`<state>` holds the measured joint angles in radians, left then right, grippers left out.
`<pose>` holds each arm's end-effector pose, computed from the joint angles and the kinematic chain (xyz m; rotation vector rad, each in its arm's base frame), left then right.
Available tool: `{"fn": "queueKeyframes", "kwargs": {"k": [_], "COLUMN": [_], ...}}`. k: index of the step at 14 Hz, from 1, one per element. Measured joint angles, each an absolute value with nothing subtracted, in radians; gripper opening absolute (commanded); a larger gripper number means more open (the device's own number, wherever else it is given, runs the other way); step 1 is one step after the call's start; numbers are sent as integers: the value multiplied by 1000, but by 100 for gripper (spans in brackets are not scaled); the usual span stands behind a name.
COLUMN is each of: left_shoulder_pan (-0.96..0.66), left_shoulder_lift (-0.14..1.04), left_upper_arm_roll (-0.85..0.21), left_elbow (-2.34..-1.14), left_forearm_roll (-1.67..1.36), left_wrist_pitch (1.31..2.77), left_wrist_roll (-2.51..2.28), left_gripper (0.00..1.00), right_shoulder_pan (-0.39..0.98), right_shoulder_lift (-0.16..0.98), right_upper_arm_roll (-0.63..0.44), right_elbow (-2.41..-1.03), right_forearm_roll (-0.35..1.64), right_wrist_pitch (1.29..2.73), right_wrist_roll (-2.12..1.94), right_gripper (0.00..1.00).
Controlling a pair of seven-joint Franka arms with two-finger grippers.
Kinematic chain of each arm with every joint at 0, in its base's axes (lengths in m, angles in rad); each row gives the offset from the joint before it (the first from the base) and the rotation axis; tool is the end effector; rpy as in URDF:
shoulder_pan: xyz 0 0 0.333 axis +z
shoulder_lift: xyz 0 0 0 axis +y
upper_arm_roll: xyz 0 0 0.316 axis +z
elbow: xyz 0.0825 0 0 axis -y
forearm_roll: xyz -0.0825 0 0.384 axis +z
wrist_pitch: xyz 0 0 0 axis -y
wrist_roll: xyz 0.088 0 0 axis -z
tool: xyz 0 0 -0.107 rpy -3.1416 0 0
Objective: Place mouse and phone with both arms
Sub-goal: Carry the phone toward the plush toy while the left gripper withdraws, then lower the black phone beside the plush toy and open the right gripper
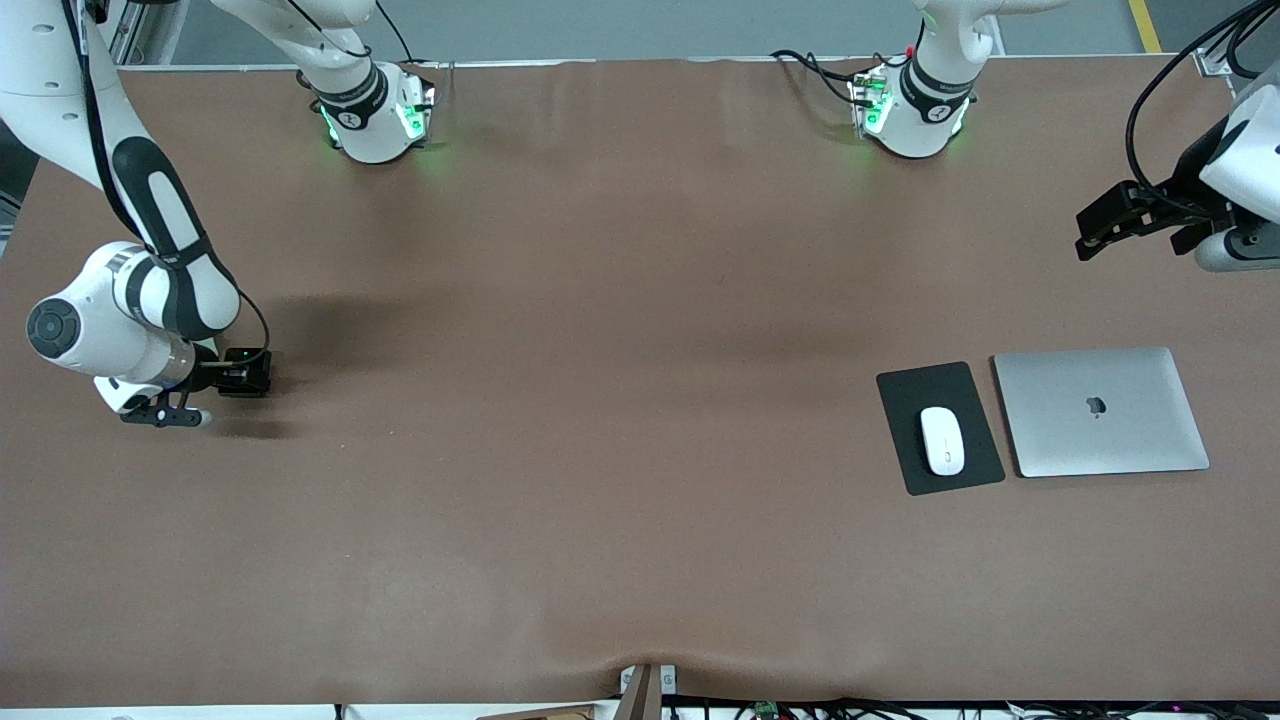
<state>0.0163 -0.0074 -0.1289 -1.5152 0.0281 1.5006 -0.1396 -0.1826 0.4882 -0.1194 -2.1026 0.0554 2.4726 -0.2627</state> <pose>0.5423 -0.0584 0.6485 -3.1116 -0.0449 0.0055 0.5416 -0.1699 0.1747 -3.1263 0.1159 0.1819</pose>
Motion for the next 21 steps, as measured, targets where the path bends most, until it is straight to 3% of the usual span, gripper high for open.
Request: {"fn": "queueKeyframes", "kwargs": {"k": [1,3,4,10,15,21], "left_shoulder_pan": [16,16,16,17,17,18], "left_shoulder_lift": [-7,-7,-7,-7,-7,-7], "left_upper_arm_roll": [-129,-129,-129,-128,-126,-124], "left_elbow": [-1515,-1515,-1515,-1515,-1515,-1515], "left_forearm_roll": [28,28,28,28,28,28], "left_wrist_pitch": [1497,1491,1490,1488,1488,1487], "left_wrist_roll": [-140,-140,-140,-140,-140,-140], "left_gripper": [100,100,100,100,100,100], "right_shoulder_pan": [-189,-199,-201,-196,-92,44], "right_shoulder_lift": [489,490,492,496,463,294], "right_upper_arm_roll": [-119,-119,-119,-103,-89,-87], "right_elbow": [-2103,-2103,-2102,-2074,-1992,-1953], "right_forearm_roll": [55,55,55,55,57,57], "right_wrist_pitch": [2473,2473,2474,2504,2483,2207], "right_wrist_roll": [-265,-269,-269,-270,-195,30], "right_gripper": [15,87,100,100,100,100]}}
